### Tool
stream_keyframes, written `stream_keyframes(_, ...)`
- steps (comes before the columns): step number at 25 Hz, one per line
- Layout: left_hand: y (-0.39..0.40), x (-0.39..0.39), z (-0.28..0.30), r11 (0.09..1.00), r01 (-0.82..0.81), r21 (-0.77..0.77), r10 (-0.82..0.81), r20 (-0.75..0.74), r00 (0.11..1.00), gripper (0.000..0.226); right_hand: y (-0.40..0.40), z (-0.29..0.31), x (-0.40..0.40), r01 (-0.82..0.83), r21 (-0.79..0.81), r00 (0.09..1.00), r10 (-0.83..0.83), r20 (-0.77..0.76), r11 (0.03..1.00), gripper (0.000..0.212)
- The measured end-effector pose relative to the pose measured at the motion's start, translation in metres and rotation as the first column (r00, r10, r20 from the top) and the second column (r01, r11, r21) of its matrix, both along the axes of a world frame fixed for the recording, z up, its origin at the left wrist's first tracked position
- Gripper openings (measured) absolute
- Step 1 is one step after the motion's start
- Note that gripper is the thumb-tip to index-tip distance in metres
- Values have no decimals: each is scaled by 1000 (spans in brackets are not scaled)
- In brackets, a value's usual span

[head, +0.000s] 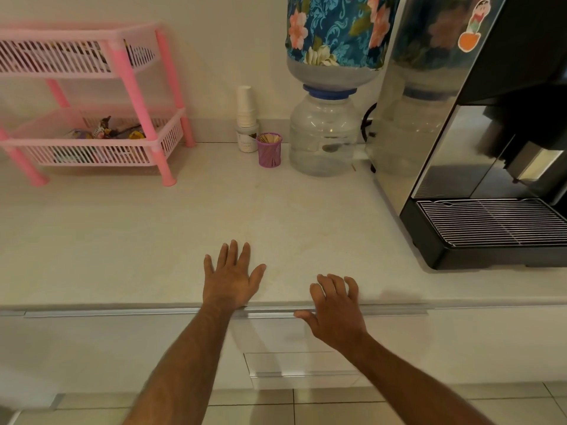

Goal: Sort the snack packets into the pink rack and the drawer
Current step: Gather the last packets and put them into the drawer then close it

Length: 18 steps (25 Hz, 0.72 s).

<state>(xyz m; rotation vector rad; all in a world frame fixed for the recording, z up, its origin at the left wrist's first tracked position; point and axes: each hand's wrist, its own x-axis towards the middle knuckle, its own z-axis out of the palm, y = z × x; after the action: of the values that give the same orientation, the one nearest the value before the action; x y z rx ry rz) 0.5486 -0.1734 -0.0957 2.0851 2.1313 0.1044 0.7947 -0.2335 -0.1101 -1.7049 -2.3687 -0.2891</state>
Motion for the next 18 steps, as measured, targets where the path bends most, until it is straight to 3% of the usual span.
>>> stream_keyframes(4, -1, 0, 0, 1000, 6, 9, -6, -2, 1000, 80, 6, -1, -3, -3, 46, 1000, 3, -15, 999, 45)
stream_keyframes(18, -2, -1, 2, 1000, 15, 1, -15, -1, 1000, 79, 7, 2, -1, -33, 77, 998, 29, 50, 996, 44)
